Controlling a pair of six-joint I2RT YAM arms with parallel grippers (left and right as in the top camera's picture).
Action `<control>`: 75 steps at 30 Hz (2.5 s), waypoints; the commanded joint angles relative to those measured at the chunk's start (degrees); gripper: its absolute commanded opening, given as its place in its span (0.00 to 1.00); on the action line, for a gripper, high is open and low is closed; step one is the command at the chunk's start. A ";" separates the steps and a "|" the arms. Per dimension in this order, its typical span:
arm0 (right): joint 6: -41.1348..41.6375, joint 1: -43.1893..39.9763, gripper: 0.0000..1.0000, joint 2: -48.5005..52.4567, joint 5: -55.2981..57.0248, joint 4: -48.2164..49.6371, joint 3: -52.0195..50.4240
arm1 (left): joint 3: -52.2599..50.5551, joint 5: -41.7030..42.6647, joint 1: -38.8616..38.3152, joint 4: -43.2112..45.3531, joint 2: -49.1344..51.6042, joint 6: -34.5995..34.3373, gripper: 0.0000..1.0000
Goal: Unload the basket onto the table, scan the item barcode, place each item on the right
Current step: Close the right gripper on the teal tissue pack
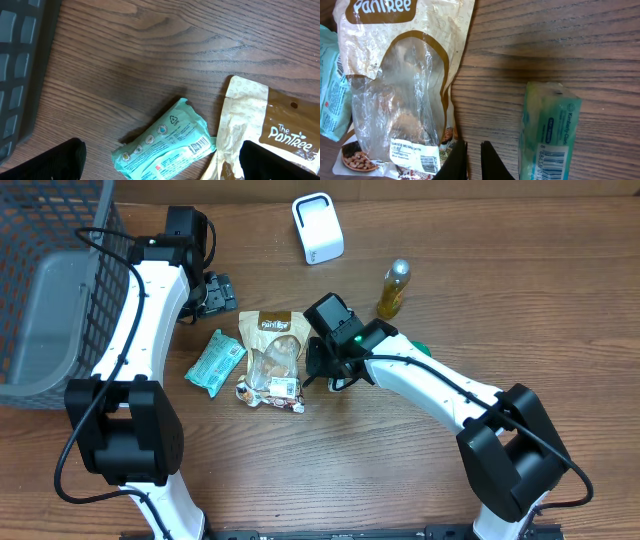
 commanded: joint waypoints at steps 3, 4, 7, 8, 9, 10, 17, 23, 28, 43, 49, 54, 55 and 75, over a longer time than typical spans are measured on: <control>0.39 0.26 0.08 1.77 0.96 0.22 -0.35 | 1.09 -0.76 -0.09 -0.13 0.44 0.87 1.00; 0.39 0.26 0.08 1.92 1.18 0.17 -0.35 | 1.09 -0.76 -0.09 -0.13 0.44 0.87 1.00; 0.39 0.26 0.08 2.10 3.54 -0.52 -0.35 | 1.09 -0.76 -0.09 -0.13 0.44 0.87 1.00; 0.37 0.26 0.08 2.10 4.68 -0.92 -0.35 | 1.09 -0.76 -0.09 -0.13 0.44 0.87 1.00; 0.37 0.26 0.08 2.10 5.60 -1.29 -0.35 | 1.09 -0.76 -0.09 -0.13 0.44 0.87 1.00; 0.39 0.26 0.08 2.10 6.32 -1.64 -0.35 | 1.09 -0.76 -0.09 -0.13 0.44 0.87 1.00; -0.48 0.13 0.04 2.10 8.94 -3.67 -0.33 | 1.09 -0.76 -0.09 -0.13 0.44 0.87 1.00; -0.50 0.09 0.14 2.08 10.54 -3.72 -0.22 | 1.09 -0.76 -0.09 -0.13 0.44 0.87 1.00; -0.70 0.09 0.27 2.08 14.34 -5.03 -0.22 | 1.09 -0.76 -0.09 -0.13 0.44 0.87 1.00; -5.27 0.22 0.31 2.10 14.32 -6.93 -0.24 | 1.09 -0.76 -0.09 -0.13 0.44 0.87 1.00; -6.75 0.22 0.32 2.16 14.29 -7.69 -0.24 | 1.09 -0.76 -0.09 -0.13 0.44 0.87 0.99; -6.80 0.22 0.35 2.27 14.29 -7.74 -0.24 | 1.09 -0.76 -0.09 -0.13 0.44 0.87 1.00; -6.80 0.22 0.35 2.27 14.32 -7.91 -0.24 | 1.09 -0.76 -0.09 -0.13 0.44 0.87 1.00; -11.67 0.26 0.48 9.31 14.32 -9.60 -0.31 | 1.09 -0.76 -0.09 -0.13 0.44 0.87 1.00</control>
